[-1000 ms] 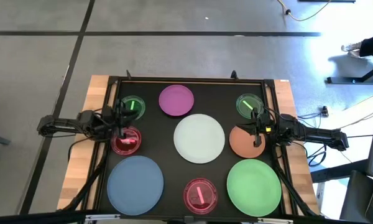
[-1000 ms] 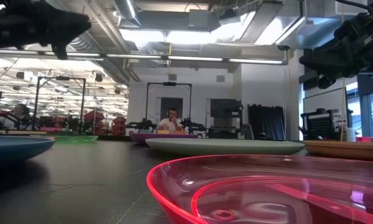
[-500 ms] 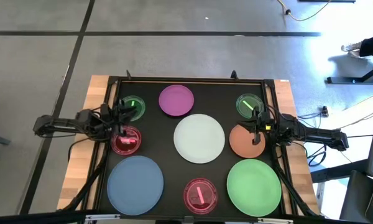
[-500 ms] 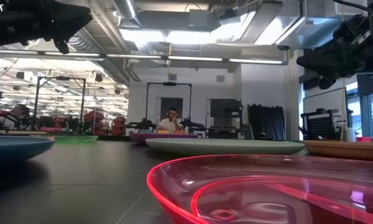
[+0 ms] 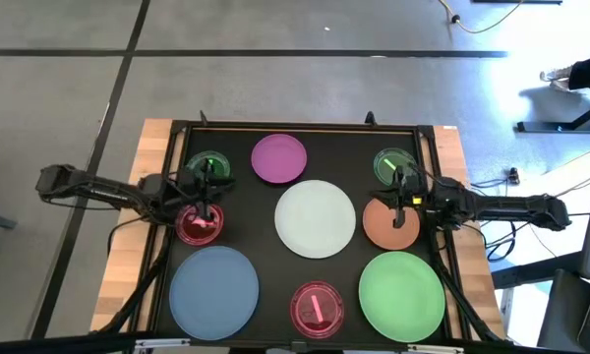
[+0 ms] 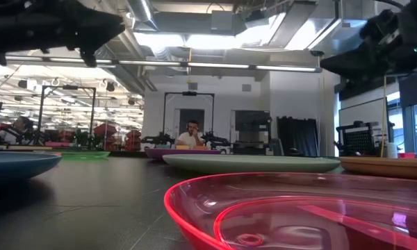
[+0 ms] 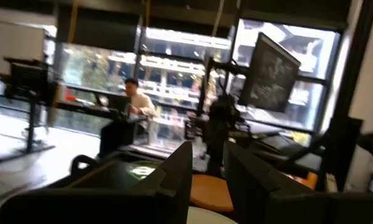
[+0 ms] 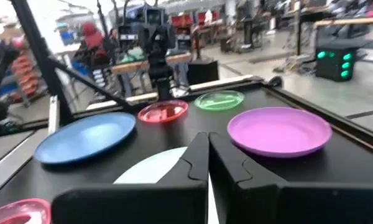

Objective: Stack plastic plates
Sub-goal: Stack the big green plate on the big white plate

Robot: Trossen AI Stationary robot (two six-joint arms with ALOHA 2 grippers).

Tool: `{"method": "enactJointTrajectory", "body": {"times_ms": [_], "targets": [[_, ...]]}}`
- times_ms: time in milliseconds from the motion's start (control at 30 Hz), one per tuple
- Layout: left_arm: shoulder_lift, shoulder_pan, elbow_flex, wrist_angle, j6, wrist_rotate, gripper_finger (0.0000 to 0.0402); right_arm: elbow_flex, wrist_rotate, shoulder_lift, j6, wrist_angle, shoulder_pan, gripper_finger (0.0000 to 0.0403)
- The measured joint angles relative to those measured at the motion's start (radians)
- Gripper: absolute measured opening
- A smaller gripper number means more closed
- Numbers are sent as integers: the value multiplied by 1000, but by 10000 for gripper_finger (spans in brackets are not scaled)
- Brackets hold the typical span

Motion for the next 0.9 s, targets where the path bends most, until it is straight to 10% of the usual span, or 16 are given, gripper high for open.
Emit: {"method": "enactJointTrajectory", "body": {"times_ms": [500, 900], "targets": [[359, -110, 271, -3, 167, 11, 85, 338, -167, 426, -23, -258, 150, 1], [419, -112, 308, -22, 142, 10, 85, 508, 85, 535, 176, -611, 449, 12]]}}
